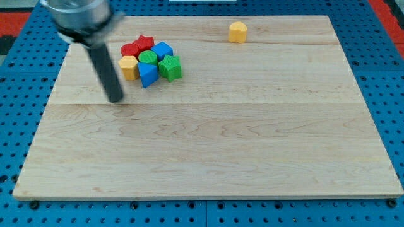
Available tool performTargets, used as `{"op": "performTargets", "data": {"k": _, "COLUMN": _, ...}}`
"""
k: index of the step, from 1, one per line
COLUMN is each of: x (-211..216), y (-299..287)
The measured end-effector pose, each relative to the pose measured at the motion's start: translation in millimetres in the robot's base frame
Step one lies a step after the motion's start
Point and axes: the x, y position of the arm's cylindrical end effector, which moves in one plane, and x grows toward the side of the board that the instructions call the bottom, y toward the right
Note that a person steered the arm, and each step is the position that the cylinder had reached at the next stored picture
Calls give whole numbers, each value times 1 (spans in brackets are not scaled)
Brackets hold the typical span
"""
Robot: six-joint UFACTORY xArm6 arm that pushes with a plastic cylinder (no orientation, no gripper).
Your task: Push the yellow heart into blue cube
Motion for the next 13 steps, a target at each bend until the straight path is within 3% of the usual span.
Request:
{"op": "performTargets", "data": {"k": 1, "x": -21, "y": 159}}
{"op": "performTargets", "data": {"k": 2, "x": -86, "y": 293}}
{"op": "performTargets", "data": {"k": 3, "x": -174, "y": 308}}
{"op": "performTargets", "data": {"k": 4, "x": -215, "y": 248}}
{"op": "performTargets", "data": {"k": 6, "x": -200, "y": 120}}
{"op": "performTargets", "data": {"k": 8, "x": -159, "y": 119}}
{"op": "performTargets", "data": {"k": 10, "x": -156, "y": 123}}
{"op": "performTargets", "data": {"k": 11, "x": -181, "y": 119}}
{"op": "performTargets", "data": {"k": 13, "x": -143, "y": 118}}
